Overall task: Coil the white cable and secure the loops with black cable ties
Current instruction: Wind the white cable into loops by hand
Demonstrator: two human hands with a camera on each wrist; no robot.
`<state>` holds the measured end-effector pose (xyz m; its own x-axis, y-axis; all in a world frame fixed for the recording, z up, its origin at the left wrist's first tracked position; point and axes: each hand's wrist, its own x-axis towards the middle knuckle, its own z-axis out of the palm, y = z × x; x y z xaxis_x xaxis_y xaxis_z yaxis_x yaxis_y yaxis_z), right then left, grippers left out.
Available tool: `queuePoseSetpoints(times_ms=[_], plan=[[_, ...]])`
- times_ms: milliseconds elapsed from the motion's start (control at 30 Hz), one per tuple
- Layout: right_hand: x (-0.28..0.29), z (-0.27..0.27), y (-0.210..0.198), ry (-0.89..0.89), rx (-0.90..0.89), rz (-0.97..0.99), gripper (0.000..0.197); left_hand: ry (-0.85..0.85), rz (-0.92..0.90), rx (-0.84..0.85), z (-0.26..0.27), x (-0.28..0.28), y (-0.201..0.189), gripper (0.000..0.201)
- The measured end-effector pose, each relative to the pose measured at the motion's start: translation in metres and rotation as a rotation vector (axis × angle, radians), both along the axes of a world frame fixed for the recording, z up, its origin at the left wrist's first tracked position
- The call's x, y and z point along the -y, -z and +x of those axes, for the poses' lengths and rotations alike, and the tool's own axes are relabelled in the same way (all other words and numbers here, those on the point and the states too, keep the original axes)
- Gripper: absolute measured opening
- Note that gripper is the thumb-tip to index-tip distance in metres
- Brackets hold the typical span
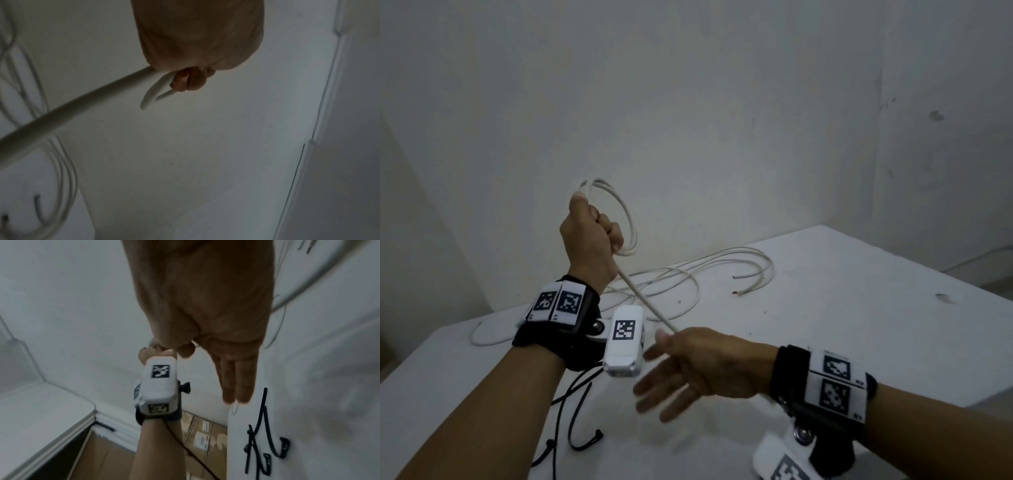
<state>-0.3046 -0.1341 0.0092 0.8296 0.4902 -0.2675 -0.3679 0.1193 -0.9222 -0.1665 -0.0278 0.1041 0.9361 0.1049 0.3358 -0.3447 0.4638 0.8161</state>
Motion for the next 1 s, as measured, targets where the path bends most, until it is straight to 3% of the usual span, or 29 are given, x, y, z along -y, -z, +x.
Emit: queuePoseSetpoints(times_ms=[167,267,433,567,700,867,1000], plan=[[-0.001,0.033,-0.003,0.583,-0.064,0.389,0.060,0.128,-0.189,-0.121,-0.004,0.008,0.008,0.042],[0.002,0.043,-0.010,0.735,-0.084,0.565,0.052,0.209,-0.247,-0.178,-0.006,0.005,0.015,0.041],[0.017,0.046,-0.025,0.882,-0.068,0.663,0.028,0.422,-0.268,-0.229,-0.012,-0.001,0.030,0.048],[0.026,0.055,-0.025,1.030,-0.033,0.470,0.027,0.613,-0.201,-0.236,-0.023,0.001,0.043,0.055],[0.047,0.062,-0.018,1.194,0.030,0.311,0.025,0.693,-0.109,-0.240,-0.034,0.000,0.050,0.055],[0.061,0.063,-0.015,1.176,0.173,-0.032,0.020,0.718,0.003,-0.234,-0.047,0.008,0.060,0.053],[0.066,0.050,-0.017,1.071,0.304,-0.241,0.017,0.621,-0.065,-0.189,-0.042,0.009,0.055,0.052]])
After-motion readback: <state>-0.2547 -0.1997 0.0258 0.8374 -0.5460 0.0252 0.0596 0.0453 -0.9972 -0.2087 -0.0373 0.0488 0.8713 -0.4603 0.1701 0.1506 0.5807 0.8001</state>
